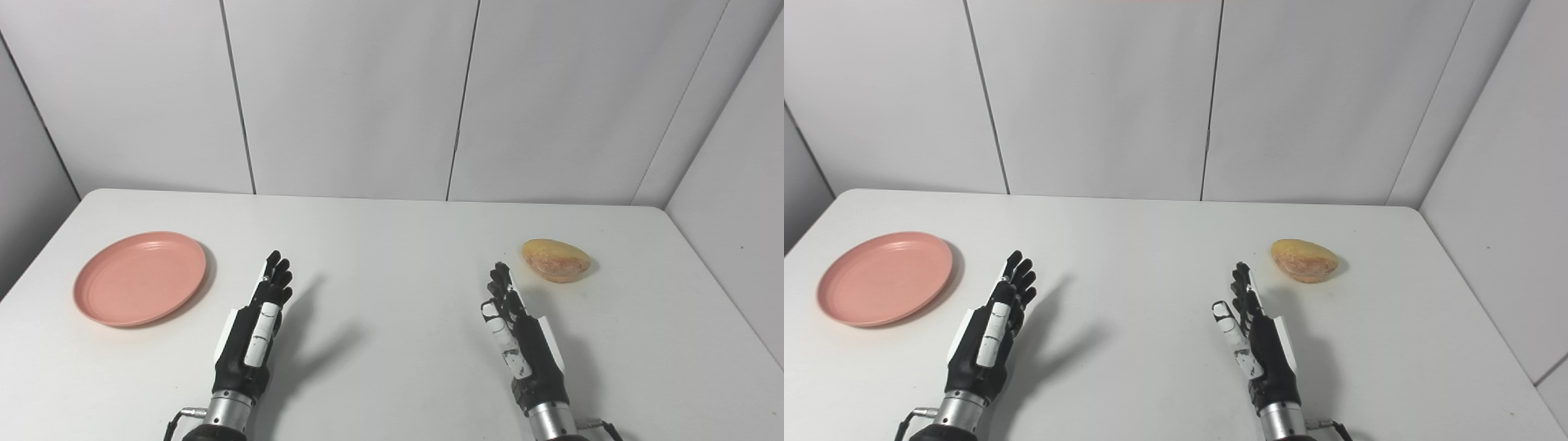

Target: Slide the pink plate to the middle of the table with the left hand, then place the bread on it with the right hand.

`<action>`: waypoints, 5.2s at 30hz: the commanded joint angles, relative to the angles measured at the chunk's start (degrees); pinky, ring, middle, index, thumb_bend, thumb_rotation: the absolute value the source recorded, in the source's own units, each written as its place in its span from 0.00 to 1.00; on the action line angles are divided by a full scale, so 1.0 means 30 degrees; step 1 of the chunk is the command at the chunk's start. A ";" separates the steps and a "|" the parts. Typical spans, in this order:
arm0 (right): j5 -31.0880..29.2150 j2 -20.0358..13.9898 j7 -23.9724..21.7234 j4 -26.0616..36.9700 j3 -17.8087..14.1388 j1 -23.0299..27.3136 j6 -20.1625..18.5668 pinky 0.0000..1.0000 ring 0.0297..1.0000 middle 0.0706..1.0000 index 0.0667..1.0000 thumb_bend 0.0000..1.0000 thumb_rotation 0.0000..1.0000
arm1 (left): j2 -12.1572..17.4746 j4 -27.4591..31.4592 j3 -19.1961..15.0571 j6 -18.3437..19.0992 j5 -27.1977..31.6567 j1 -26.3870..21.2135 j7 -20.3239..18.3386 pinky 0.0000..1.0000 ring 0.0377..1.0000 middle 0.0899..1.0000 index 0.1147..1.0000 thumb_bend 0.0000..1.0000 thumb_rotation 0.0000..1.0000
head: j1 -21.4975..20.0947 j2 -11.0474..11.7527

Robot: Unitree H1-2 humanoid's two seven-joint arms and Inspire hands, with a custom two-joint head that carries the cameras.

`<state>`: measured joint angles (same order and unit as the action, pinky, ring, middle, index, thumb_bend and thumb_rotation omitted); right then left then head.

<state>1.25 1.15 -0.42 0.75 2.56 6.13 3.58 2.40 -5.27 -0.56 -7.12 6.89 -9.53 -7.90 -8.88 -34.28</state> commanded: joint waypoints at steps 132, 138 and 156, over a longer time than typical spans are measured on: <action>-0.2874 -0.1278 -0.1852 0.1406 -0.0763 -0.0912 0.1392 1.00 1.00 1.00 1.00 0.41 0.73 | 1.0215 -1.2332 -0.3954 -0.3485 -0.3585 -0.8911 0.3419 1.00 0.98 0.94 0.89 0.74 1.00 | 0.9798 0.4252; -0.2862 -0.1291 -0.1830 0.1771 -0.0736 -0.1023 0.1109 1.00 1.00 1.00 1.00 0.39 0.75 | 1.0148 -1.3329 -0.3652 -0.3430 -0.3452 -0.9241 0.3429 1.00 0.98 0.95 0.86 0.72 1.00 | 0.9922 0.4206; -0.3324 -0.1273 -0.1885 0.2384 -0.0758 -0.1199 0.0610 1.00 1.00 1.00 1.00 0.34 0.74 | 0.9658 -1.6048 -0.4614 -0.4341 0.0306 -0.9495 0.1179 0.96 0.95 0.93 0.88 0.78 1.00 | 1.0113 0.3953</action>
<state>-8.10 -2.60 -5.76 5.45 0.50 2.11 5.44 30.60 -53.65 -14.24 -17.46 7.55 -34.99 -4.23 21.45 -22.41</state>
